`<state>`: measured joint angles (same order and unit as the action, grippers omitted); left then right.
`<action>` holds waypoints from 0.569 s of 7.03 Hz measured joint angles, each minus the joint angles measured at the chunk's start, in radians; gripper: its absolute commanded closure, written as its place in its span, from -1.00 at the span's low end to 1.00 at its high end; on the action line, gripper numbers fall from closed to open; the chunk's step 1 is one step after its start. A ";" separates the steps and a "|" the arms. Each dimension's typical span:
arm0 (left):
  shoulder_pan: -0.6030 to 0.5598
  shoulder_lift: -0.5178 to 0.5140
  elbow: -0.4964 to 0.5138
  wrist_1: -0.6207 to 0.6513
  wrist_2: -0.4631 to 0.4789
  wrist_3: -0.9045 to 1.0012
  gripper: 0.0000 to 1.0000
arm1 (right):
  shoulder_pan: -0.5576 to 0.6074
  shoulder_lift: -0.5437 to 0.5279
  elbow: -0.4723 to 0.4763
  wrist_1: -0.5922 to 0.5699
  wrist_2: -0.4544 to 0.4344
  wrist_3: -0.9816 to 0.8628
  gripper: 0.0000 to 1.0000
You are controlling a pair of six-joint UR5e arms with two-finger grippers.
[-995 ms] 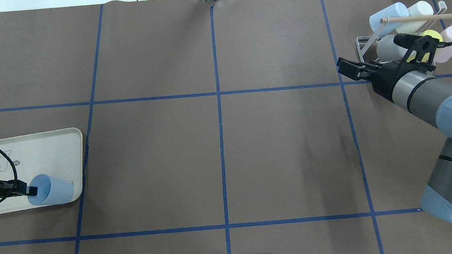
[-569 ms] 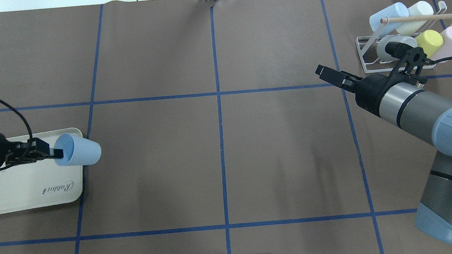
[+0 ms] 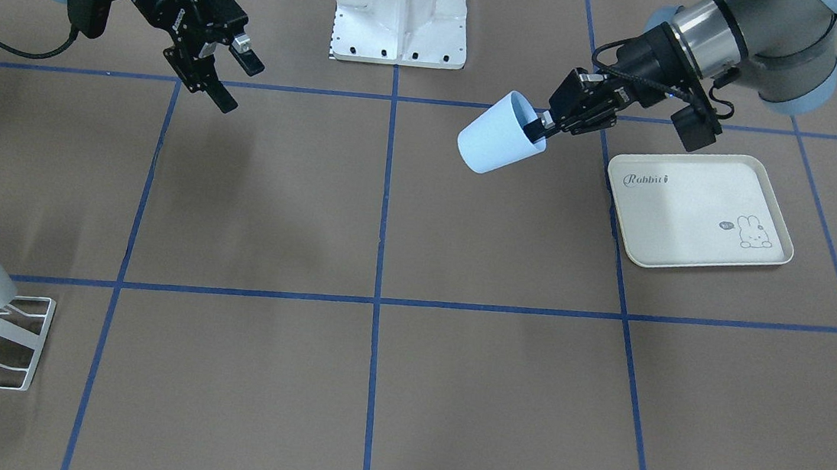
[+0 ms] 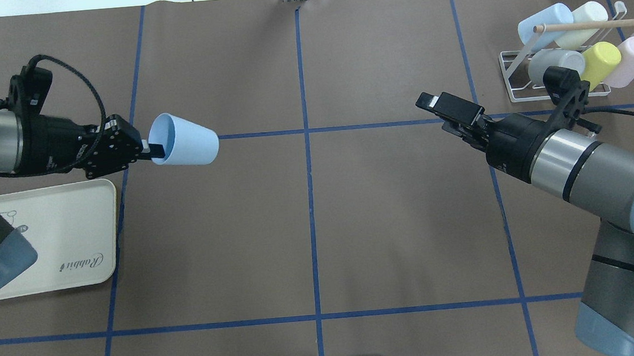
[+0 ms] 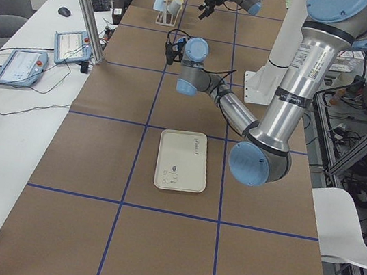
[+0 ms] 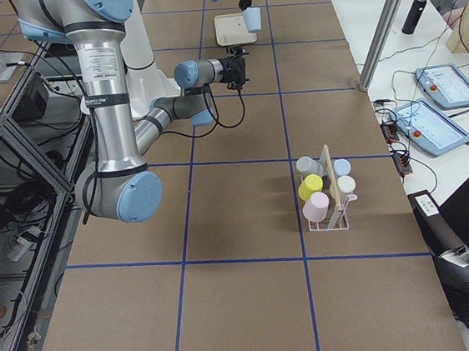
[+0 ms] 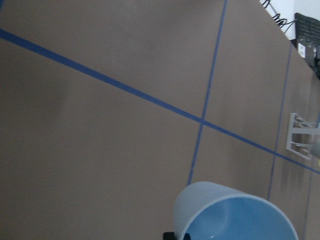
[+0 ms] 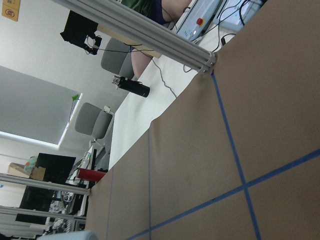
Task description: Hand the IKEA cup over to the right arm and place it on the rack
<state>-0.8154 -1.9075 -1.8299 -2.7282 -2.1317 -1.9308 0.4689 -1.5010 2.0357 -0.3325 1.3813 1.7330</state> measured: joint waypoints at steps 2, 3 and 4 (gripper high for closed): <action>0.130 -0.040 0.050 -0.267 0.204 -0.147 1.00 | -0.009 0.021 -0.005 0.153 0.121 0.088 -1.00; 0.208 -0.045 0.066 -0.372 0.307 -0.175 1.00 | -0.010 0.052 -0.012 0.203 0.151 0.167 -1.00; 0.260 -0.050 0.072 -0.430 0.372 -0.185 1.00 | -0.010 0.083 -0.018 0.222 0.160 0.219 -1.00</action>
<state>-0.5555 -1.9578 -1.7575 -3.1584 -1.7597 -2.1158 0.4585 -1.4178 2.0175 -0.1102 1.5415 1.9523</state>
